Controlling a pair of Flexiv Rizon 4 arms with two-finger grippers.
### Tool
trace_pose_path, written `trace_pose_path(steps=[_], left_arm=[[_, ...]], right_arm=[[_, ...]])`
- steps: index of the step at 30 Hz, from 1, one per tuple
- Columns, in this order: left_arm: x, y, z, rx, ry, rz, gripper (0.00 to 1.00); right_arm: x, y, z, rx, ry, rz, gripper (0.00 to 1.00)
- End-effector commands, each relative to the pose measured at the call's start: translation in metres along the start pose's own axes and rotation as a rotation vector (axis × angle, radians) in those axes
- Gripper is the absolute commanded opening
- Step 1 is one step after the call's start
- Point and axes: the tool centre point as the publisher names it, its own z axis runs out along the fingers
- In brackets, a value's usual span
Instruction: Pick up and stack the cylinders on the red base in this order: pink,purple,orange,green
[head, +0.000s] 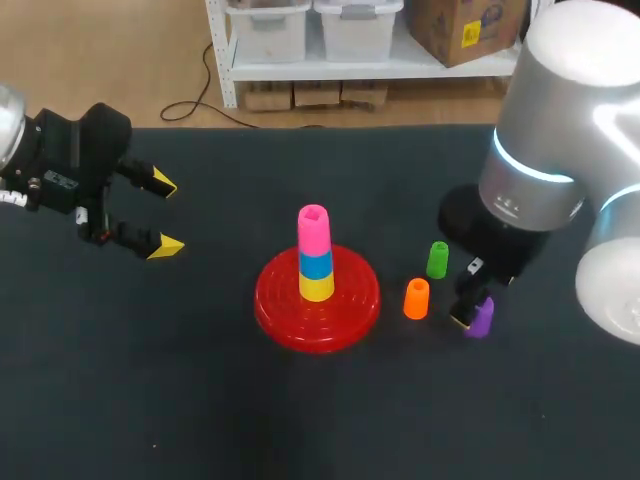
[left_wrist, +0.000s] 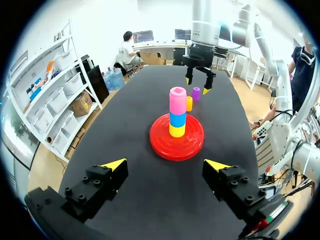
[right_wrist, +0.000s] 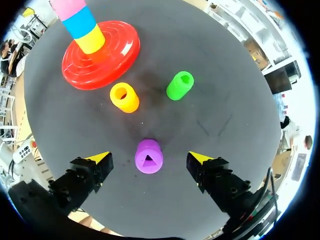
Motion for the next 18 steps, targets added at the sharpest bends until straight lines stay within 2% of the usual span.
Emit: trace_pose_path(steps=[1,8,18], left_arm=[[0.0006,0.001,0.0004,0.002,-0.001,0.001,1.0],[0.0006,0.001,0.0004,0.002,-0.001,0.001,1.0],[0.0006,0.001,0.0004,0.002,-0.001,0.001,1.0]], right_arm=[[0.0,-0.0004,-0.0007,-0.008,0.003,-0.001,0.73],[-0.0006,0.0014,0.001,-0.011,0.02,-0.013,0.5],[-0.0016,0.002,0.0047,-0.009,0.034,-0.021,0.46]])
